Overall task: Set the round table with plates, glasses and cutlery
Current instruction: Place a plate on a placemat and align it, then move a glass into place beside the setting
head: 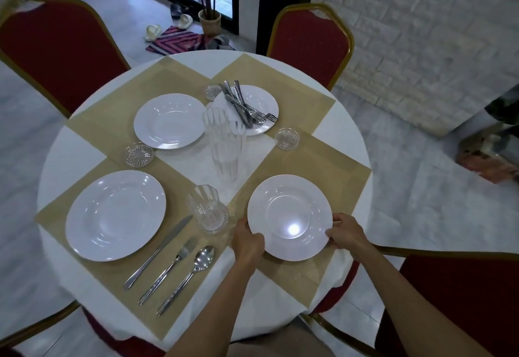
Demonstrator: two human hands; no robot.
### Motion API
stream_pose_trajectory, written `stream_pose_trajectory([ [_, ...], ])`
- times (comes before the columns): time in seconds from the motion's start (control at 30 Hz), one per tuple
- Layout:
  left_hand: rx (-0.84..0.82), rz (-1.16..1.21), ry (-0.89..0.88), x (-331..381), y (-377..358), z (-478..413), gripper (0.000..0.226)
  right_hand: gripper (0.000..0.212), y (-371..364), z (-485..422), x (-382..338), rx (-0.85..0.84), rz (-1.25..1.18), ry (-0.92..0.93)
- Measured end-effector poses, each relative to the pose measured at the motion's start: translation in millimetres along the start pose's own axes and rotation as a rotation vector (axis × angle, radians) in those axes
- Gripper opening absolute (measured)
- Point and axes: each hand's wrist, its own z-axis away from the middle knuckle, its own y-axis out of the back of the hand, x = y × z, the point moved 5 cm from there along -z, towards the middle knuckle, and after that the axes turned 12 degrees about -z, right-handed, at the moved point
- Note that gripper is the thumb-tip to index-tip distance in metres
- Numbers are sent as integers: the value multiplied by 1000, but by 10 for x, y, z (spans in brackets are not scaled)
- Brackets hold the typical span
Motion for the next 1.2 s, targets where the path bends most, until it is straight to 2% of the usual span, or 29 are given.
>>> stream_pose_trajectory([
  [0.27,16,-114,-64,164,2,7,38,42,90,-193,-296,2,193,25],
  [0.4,57,-259,-67,361,-13,16,64,54,126,-274,-629,19,253,121],
  [0.53,109,-322,-151,716,33,13,72,49,-43,-280,-1158,-2,283,318],
  [0.77,241,-315,-259,1121,289,-156,56,38,-625,-106,-2049,-191,186,578],
  [1.0,322,-244,-277,1279,437,-255,40,36,-868,-118,-2583,-292,206,723],
  [1.13,402,-226,-245,1257,570,-286,32,48,-1131,31,-2845,-450,365,910],
  [1.2,400,-233,-220,1202,582,-302,32,60,-1308,110,-2939,-467,520,1009],
])
